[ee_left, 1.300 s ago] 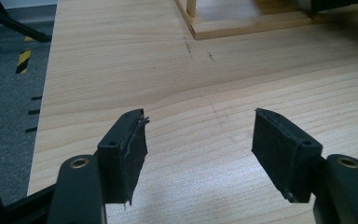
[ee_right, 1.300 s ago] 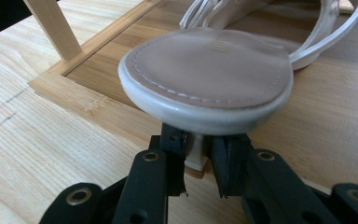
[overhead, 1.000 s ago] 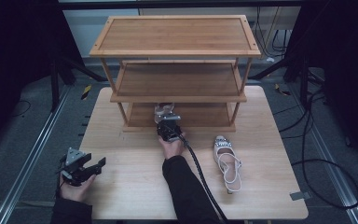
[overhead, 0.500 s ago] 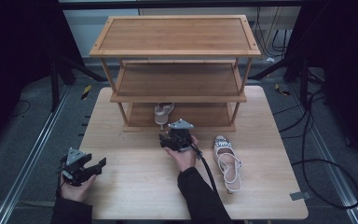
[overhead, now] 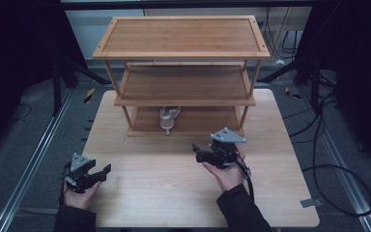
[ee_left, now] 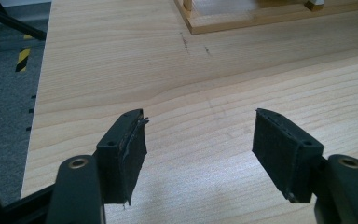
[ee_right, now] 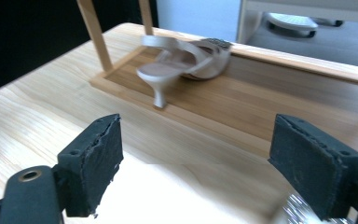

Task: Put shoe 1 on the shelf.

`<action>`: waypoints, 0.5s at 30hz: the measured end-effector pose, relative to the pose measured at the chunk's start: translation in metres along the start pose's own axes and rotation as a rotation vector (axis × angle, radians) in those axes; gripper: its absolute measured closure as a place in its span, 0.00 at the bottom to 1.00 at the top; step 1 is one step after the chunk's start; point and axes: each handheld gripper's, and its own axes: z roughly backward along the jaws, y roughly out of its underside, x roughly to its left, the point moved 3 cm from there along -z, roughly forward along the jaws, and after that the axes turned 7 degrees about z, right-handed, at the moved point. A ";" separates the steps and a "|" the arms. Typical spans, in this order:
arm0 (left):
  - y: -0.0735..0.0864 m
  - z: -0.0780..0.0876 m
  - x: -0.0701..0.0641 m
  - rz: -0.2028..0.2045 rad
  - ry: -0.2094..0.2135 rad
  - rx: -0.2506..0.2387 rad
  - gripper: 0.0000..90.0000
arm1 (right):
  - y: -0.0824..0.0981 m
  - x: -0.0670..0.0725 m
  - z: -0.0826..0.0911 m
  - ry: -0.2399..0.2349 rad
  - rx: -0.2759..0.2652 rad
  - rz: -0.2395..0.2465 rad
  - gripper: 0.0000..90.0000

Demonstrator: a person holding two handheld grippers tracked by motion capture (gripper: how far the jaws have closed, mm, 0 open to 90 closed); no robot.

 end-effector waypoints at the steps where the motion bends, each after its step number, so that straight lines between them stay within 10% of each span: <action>1: 0.000 0.000 0.000 0.001 0.001 0.001 0.37 | 0.004 -0.003 0.005 0.007 0.005 0.001 0.18; 15: 0.001 -0.001 -0.001 -0.008 0.008 0.007 0.37 | 0.064 -0.041 0.063 0.077 0.081 -0.045 0.10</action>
